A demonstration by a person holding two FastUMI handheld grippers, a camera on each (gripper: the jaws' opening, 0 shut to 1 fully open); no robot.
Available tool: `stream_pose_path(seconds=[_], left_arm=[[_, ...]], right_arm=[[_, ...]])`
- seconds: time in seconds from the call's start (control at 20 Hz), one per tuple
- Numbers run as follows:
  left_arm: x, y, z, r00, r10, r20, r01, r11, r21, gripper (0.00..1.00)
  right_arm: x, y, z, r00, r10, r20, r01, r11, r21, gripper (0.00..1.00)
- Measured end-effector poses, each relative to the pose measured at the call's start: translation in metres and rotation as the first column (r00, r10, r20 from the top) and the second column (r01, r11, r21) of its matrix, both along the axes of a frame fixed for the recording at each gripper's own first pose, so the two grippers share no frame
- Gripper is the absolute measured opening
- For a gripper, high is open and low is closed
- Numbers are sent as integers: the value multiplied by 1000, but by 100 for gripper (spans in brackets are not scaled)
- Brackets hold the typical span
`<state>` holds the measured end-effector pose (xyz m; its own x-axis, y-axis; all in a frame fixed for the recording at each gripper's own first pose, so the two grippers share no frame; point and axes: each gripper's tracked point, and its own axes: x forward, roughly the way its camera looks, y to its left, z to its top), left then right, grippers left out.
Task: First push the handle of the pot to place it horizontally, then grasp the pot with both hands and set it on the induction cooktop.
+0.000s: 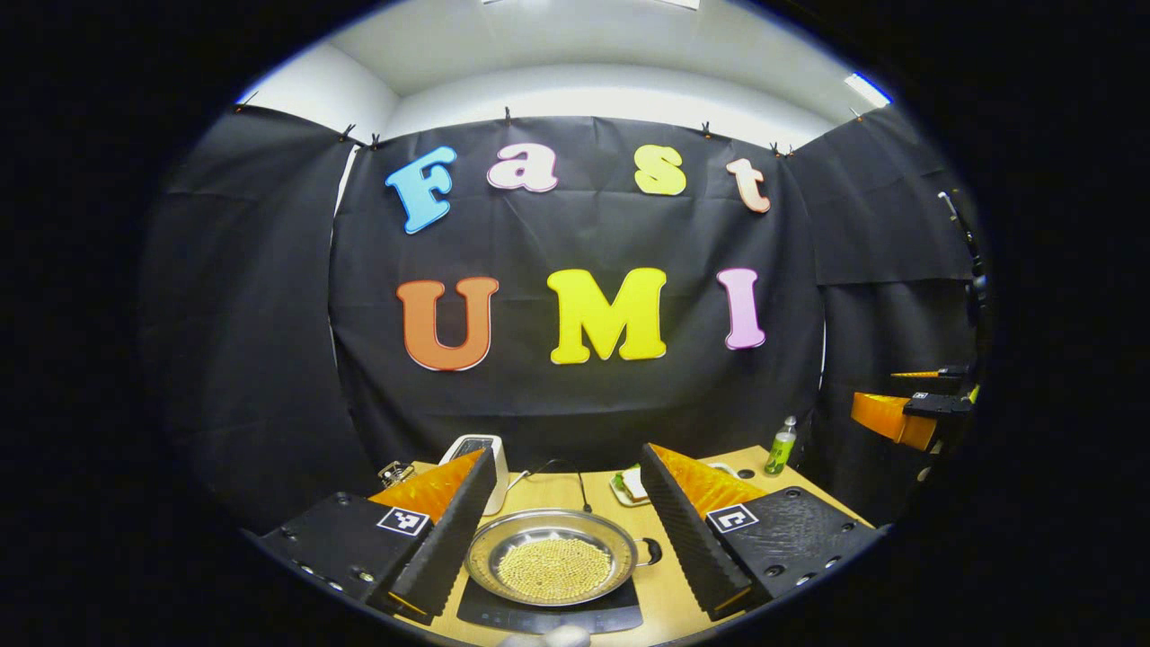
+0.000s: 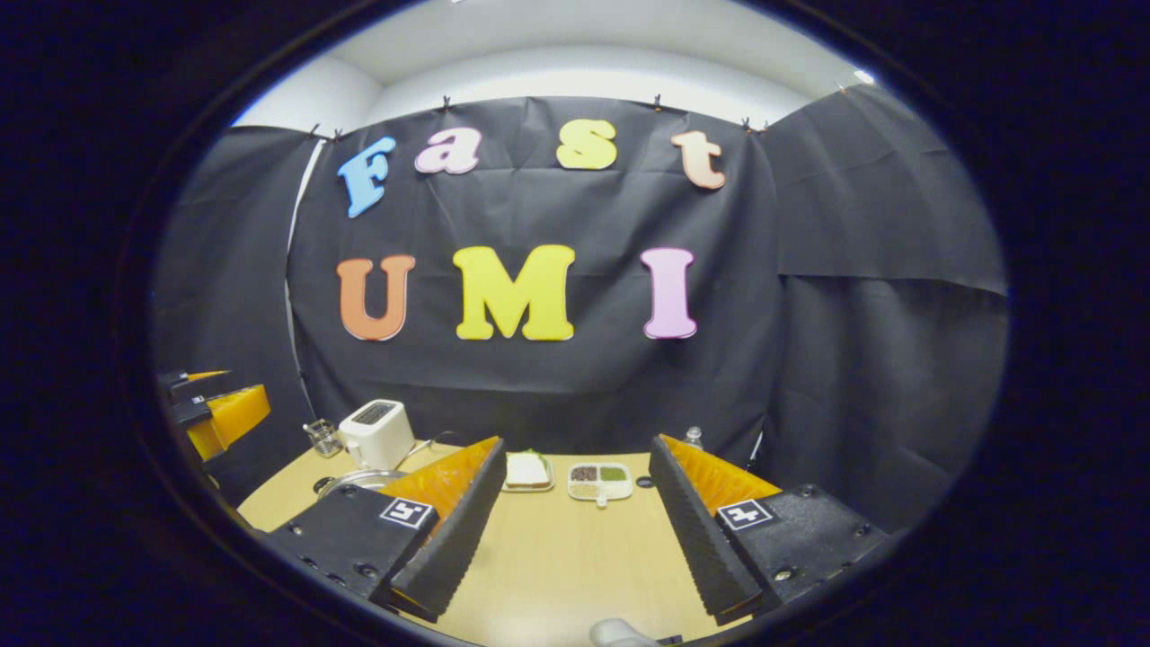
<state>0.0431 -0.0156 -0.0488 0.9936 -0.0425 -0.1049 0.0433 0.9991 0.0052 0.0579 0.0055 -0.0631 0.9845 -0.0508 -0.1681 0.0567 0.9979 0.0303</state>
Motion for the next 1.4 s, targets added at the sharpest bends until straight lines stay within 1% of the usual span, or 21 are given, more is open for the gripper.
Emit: stream_pose_path(seconds=[0.15, 0.35, 0.4, 0.45, 0.65, 0.9, 1.0, 1.25, 1.4], left_arm=[[-9, -17, 17, 1000, -4, 14, 4, 1000, -15, 96], [-20, -26, 29, 1000, 21, 17, -21, 999, -30, 96], [-22, -27, 31, 999, 27, 18, -26, 999, -30, 100], [-24, -28, 32, 999, 32, 15, -32, 999, -27, 96], [-29, -26, 34, 998, 61, 11, -61, 998, -18, 96], [-27, -20, 37, 996, 92, 6, -92, 996, -11, 96], [-26, -18, 37, 995, 103, 10, -102, 995, -22, 96], [-24, -15, 40, 994, 107, 4, -106, 994, -28, 96], [-21, -18, 43, 996, 93, 9, -93, 995, -29, 96]], right_arm=[[-14, -22, 13, 999, -11, 34, 10, 1000, 20, 100], [-27, -45, 30, 997, -20, 74, 19, 1000, 9, 100], [-29, -48, 35, 996, -16, 88, 16, 1000, 3, 100], [-30, -50, 37, 996, -12, 93, 13, 1000, -7, 100], [-31, -53, 45, 994, 7, 111, -8, 1000, 5, 100], [-22, -48, 42, 994, 41, 98, -42, 999, 12, 100], [-19, -43, 41, 994, 60, 88, -61, 998, 6, 100], [-15, -39, 48, 993, 66, 97, -66, 998, -6, 100], [-15, -38, 50, 992, 72, 99, -72, 997, -7, 100]])
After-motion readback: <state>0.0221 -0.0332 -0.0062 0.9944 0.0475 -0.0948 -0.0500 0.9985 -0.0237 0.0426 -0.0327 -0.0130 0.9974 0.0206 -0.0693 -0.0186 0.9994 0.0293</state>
